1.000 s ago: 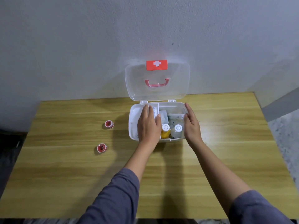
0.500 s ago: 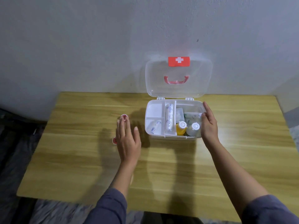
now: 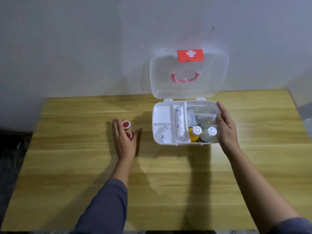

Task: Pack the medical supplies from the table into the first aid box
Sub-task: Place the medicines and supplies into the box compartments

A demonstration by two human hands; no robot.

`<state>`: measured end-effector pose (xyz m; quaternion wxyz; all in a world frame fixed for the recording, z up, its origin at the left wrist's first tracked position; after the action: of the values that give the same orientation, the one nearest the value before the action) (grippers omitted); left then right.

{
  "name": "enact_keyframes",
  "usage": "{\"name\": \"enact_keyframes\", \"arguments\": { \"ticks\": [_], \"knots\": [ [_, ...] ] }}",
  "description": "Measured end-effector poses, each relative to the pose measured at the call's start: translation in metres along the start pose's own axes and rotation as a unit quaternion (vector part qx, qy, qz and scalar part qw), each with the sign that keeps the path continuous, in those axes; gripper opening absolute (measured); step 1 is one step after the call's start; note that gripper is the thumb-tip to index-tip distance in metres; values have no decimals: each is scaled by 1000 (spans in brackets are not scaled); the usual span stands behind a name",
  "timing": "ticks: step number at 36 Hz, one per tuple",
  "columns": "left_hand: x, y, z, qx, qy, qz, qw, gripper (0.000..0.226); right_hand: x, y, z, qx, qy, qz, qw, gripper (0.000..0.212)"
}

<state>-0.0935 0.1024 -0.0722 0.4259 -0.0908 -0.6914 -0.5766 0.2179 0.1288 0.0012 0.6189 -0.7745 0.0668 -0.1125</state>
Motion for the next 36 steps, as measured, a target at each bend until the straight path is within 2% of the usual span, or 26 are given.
{"name": "enact_keyframes", "arguments": {
  "ticks": [3, 7, 9, 12, 15, 17, 20, 23, 26, 36],
  "knots": [
    [-8, 5, 17, -34, -13, -8, 999, 78, -1, 1, 0, 1, 4, 6, 1000, 42],
    [-14, 7, 32, -55, -11, -35, 998, 46, -2, 1, 1, 8, 12, 14, 1000, 42],
    [-14, 10, 33, -58, -1, -48, 997, 38, -3, 0, 1, 12, 12, 13, 1000, 43],
    [-11, 17, 36, 17, 39, -108, 993, 32, -3, 0, 1, 12, 6, 14, 1000, 43],
    [-3, 38, 36, 92, 91, -191, 973, 30, -2, -1, 1, 7, 3, 11, 1000, 43],
    [2, 64, 33, 55, 76, -237, 967, 30, -2, -2, 0, 7, 4, 8, 1000, 42],
    [2, 108, 21, -68, -38, -267, 960, 30, -1, -2, -1, 9, -1, 3, 1000, 42],
    [-4, 135, 8, -153, -132, -240, 949, 32, -1, -3, -1, 2, -8, -3, 1000, 42],
    [-15, 142, 1, -200, -193, -180, 944, 35, 0, -5, -3, -1, -14, -6, 1000, 42],
    [-25, 139, -1, -306, -192, 17, 932, 44, 2, -5, -6, 0, -22, -14, 1000, 43]
  ]
}}
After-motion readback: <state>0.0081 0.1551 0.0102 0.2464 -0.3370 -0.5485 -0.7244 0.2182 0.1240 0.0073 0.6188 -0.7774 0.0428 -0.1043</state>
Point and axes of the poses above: each hand's wrist, its own z-axis towards the middle knuckle, its own x-axis out of the back of the hand, y = z × x, the point moved 3 cm from there along z, towards the middle knuckle
